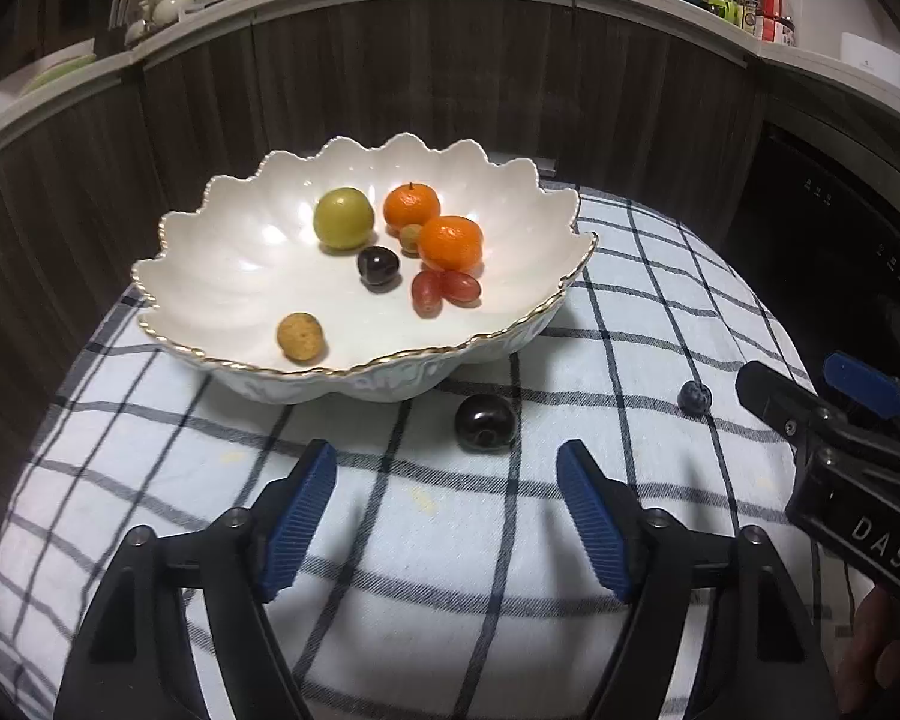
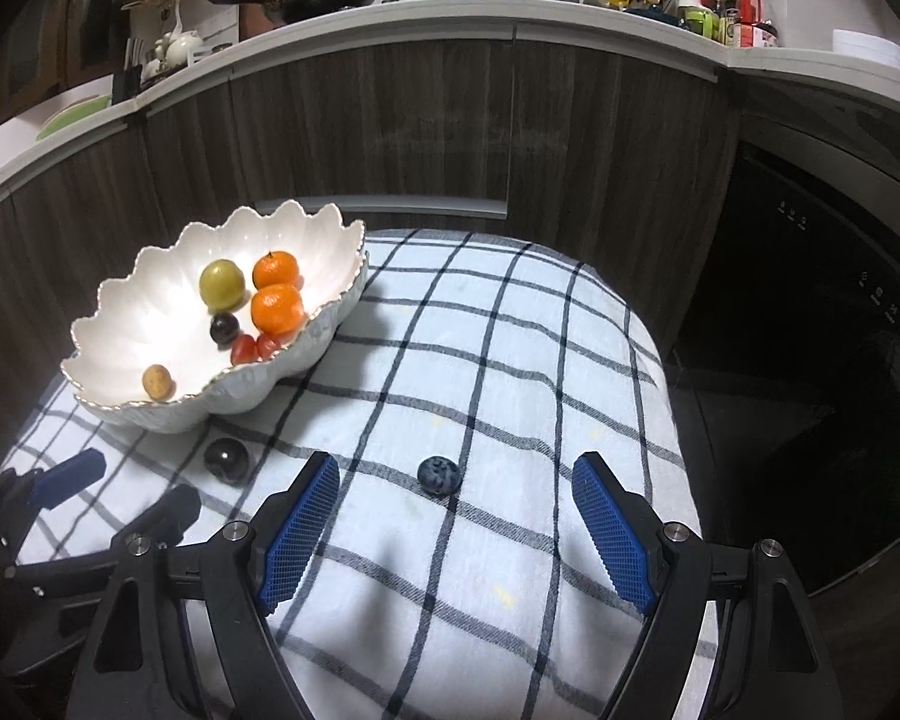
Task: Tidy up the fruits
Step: 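Withdraw both open tools from the bowl toward the dark plum and blueberry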
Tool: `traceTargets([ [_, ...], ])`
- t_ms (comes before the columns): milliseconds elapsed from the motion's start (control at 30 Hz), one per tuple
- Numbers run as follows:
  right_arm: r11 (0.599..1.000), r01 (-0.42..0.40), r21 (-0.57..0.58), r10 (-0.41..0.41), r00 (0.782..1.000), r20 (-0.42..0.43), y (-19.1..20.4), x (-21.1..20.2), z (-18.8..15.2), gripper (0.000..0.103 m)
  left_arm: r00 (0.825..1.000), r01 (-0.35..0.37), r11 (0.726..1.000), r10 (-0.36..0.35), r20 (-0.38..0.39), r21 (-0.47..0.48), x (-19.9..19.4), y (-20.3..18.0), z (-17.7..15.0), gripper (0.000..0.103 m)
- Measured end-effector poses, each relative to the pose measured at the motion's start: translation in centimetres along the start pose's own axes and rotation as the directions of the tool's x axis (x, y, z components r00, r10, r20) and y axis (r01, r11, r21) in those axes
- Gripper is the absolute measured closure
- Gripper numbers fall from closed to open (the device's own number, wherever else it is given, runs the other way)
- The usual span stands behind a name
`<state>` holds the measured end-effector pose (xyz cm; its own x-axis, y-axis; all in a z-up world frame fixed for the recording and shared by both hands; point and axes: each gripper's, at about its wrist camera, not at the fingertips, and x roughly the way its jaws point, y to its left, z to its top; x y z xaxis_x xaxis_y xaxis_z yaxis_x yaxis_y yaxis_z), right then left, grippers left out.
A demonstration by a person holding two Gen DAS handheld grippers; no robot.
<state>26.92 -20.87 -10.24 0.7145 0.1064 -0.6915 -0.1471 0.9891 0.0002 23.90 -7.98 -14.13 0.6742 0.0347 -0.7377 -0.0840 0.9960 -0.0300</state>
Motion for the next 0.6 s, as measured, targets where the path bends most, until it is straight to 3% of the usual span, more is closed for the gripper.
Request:
traceTargets([
  [600, 0.999, -0.039, -0.031, 0.038, 0.999, -0.035, 0.6, 3.8, -0.1, 0.022, 0.999, -0.002, 0.998, 0.004, -0.033, 0.06, 3.5, -0.6, 0.4, 0.045],
])
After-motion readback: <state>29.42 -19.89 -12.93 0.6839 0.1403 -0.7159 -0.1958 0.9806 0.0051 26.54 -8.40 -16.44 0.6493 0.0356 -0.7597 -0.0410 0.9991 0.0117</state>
